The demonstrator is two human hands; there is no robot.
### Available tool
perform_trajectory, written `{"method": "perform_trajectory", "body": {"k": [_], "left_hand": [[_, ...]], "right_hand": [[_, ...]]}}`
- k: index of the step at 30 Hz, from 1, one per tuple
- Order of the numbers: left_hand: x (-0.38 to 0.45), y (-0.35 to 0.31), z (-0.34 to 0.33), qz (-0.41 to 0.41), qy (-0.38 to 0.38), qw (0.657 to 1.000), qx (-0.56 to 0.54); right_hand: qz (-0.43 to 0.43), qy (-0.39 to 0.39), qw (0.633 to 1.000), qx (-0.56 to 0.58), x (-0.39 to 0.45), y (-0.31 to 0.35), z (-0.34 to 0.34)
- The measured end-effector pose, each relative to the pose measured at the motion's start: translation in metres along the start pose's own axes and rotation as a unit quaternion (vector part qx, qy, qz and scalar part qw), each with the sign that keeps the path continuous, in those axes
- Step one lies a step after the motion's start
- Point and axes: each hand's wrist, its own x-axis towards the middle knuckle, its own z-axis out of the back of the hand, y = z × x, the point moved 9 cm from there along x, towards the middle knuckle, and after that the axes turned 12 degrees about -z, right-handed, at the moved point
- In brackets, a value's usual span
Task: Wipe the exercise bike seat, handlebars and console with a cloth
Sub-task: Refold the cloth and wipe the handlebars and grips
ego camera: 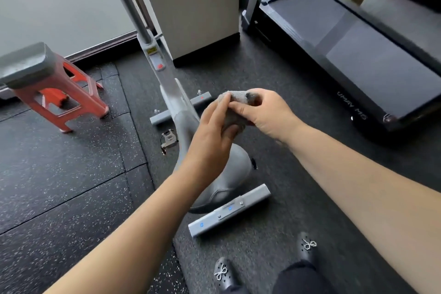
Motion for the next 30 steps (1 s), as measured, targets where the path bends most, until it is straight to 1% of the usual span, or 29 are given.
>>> {"method": "perform_trajectory", "body": {"k": [2, 4, 6, 9, 11, 12, 14, 16, 19, 21, 23, 25, 28, 30], "left_hand": [[0.013, 0.003, -0.012, 0.03, 0.001, 0.999, -0.045], [0.028, 0.008, -0.021, 0.099, -0.024, 0.986, -0.129], [0.049, 0.007, -0.025, 0.138, -0.057, 0.975, -0.163], [0.081, 0.0, -0.04, 0.143, -0.045, 0.974, -0.167], [0.102, -0.007, -0.051, 0.152, -0.038, 0.98, -0.124], [0.111, -0.009, -0.054, 0.16, -0.048, 0.981, -0.099], [0.127, -0.016, -0.058, 0.168, -0.078, 0.981, -0.062], [0.14, -0.022, -0.063, 0.164, -0.087, 0.982, -0.03], [0.152, -0.016, -0.059, 0.171, -0.123, 0.977, 0.022], [0.161, -0.008, -0.056, 0.188, -0.139, 0.972, -0.019], [0.173, 0.0, -0.056, 0.205, -0.135, 0.967, -0.074], [0.191, 0.006, -0.054, 0.199, -0.125, 0.969, -0.08], [0.218, 0.015, -0.047, 0.186, -0.143, 0.969, -0.082], [0.235, 0.021, -0.044, 0.181, -0.155, 0.967, -0.094]], "right_hand": [[0.015, 0.003, 1.0, -0.012, 0.006, 0.006, 0.022], [0.042, 0.029, 0.998, -0.023, 0.012, 0.015, 0.044], [0.066, 0.065, 0.995, -0.036, 0.019, 0.025, 0.066], [0.071, 0.12, 0.99, -0.032, 0.03, 0.037, 0.1], [0.084, 0.138, 0.986, -0.042, 0.039, 0.045, 0.123], [0.092, 0.142, 0.984, -0.052, 0.043, 0.049, 0.133], [0.101, 0.137, 0.983, -0.064, 0.054, 0.054, 0.153], [0.101, 0.127, 0.984, -0.07, 0.068, 0.056, 0.17], [0.128, 0.092, 0.981, -0.109, 0.09, 0.061, 0.188], [0.16, 0.074, 0.973, -0.146, 0.101, 0.069, 0.193], [0.185, 0.067, 0.965, -0.173, 0.111, 0.078, 0.193], [0.173, 0.063, 0.969, -0.162, 0.125, 0.084, 0.195], [0.15, 0.039, 0.978, -0.138, 0.15, 0.093, 0.204], [0.146, 0.056, 0.979, -0.135, 0.163, 0.098, 0.206]]}}
